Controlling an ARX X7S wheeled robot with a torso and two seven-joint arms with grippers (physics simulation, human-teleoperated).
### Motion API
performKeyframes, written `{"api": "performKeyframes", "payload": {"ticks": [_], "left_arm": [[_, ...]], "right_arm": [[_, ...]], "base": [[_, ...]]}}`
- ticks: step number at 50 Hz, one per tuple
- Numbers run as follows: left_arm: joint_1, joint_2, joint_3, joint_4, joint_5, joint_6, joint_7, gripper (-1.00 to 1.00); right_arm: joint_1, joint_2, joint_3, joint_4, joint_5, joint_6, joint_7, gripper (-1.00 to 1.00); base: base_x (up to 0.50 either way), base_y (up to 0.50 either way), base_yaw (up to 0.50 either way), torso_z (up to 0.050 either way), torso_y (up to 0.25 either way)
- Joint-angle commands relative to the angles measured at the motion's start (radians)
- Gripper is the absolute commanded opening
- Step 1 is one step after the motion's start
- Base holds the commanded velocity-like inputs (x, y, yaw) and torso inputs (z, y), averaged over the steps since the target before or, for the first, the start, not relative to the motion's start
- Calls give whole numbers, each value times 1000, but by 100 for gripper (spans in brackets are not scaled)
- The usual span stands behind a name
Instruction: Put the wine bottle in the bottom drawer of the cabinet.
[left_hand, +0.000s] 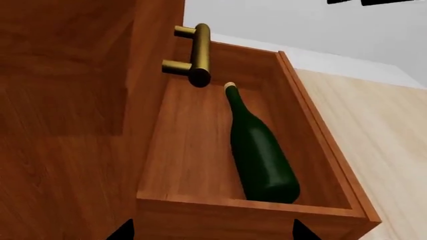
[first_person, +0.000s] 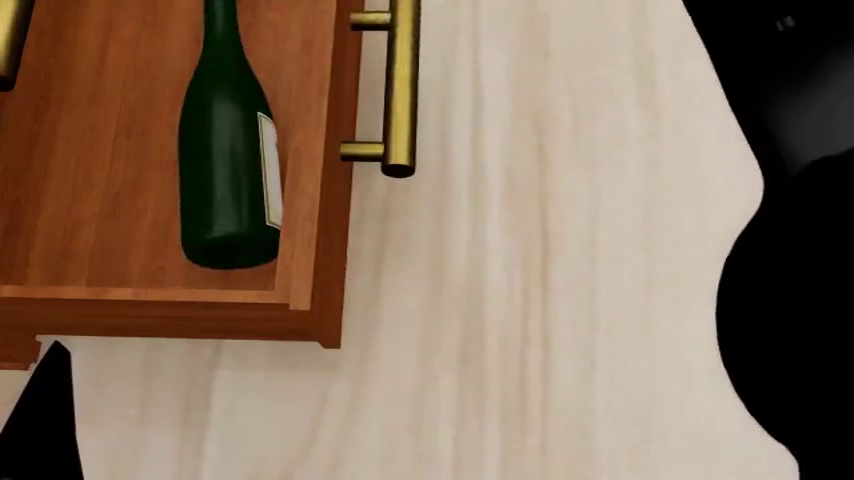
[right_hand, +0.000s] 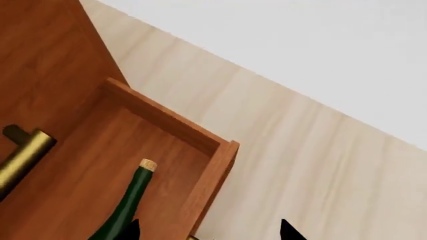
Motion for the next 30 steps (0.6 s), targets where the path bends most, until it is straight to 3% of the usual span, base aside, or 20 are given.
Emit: {"api": "performKeyframes", "payload": {"ticks": [1,3,14,23,25,30], "left_arm": [[-2,-4,-4,7,-2,-5,-4,100],[-4,-5,-5,8,-5,-8,-4,100],[-28,-26,-16,58,3,-38,-37,100],[-68,-62,-17,100,-14,-51,-58,100],[-125,-75,47,101,-4,-26,-70,100],[-377,-88,338,102,27,55,-130,100]], "right_arm": [[23,0,68,-7,-125,1,-51,100],[23,6,78,-14,-125,2,-44,100],[-29,312,306,-497,102,54,421,100],[-97,494,421,-755,278,61,663,100],[-108,523,437,-798,305,57,703,100],[-152,606,482,-917,382,33,792,100]], "base": [[0,0,0,0,0],[0,0,0,0,0],[0,0,0,0,0],[0,0,0,0,0],[0,0,0,0,0],[0,0,0,0,0]]}}
